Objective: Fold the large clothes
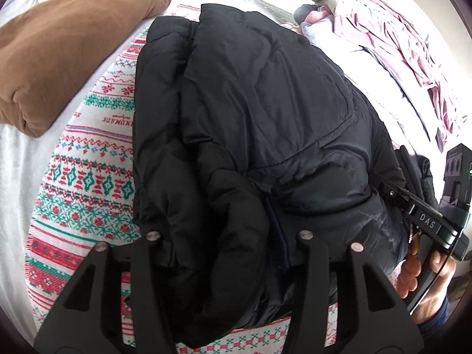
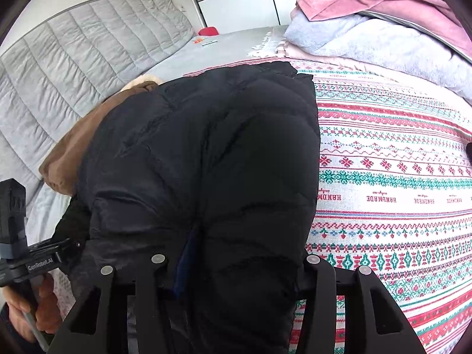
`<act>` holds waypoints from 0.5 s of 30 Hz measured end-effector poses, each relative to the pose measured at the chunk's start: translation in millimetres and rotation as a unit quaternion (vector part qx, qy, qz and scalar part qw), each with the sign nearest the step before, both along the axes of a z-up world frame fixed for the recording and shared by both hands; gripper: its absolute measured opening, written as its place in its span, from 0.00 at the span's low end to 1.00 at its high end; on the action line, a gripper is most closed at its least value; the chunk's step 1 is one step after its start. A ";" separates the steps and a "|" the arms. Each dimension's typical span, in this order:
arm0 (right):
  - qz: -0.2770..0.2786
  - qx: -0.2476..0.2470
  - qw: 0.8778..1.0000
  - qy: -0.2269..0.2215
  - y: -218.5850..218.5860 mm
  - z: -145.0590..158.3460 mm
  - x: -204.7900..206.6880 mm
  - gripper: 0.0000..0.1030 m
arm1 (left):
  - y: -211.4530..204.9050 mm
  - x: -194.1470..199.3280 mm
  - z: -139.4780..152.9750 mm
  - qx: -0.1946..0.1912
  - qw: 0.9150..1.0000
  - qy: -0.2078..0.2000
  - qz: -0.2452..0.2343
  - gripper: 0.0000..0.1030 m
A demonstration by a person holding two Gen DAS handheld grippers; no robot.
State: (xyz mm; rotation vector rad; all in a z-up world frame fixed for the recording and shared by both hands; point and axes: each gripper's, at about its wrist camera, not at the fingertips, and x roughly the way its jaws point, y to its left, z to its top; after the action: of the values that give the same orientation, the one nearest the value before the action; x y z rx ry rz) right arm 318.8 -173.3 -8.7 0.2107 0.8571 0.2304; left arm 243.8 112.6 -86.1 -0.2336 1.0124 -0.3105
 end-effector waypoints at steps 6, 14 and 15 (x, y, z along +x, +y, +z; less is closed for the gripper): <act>0.013 -0.026 0.999 -0.018 5.7 7.8 -4.6 0.38 | -4.3 -5.1 13.8 0.032 0.999 -0.024 0.015 0.19; 0.018 -0.053 0.998 -0.040 8.6 16.9 -9.4 0.31 | -3.4 -13.4 28.4 0.052 0.997 -0.054 0.014 0.13; 0.019 -0.054 0.998 -0.042 8.5 17.1 -8.7 0.31 | -2.7 -12.5 29.3 0.051 0.997 -0.054 0.014 0.13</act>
State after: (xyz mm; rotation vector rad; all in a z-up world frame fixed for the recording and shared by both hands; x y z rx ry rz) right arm 310.2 -164.8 8.4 0.0839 0.7891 0.2260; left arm 231.4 109.9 -56.8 -0.1372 0.9143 -0.2429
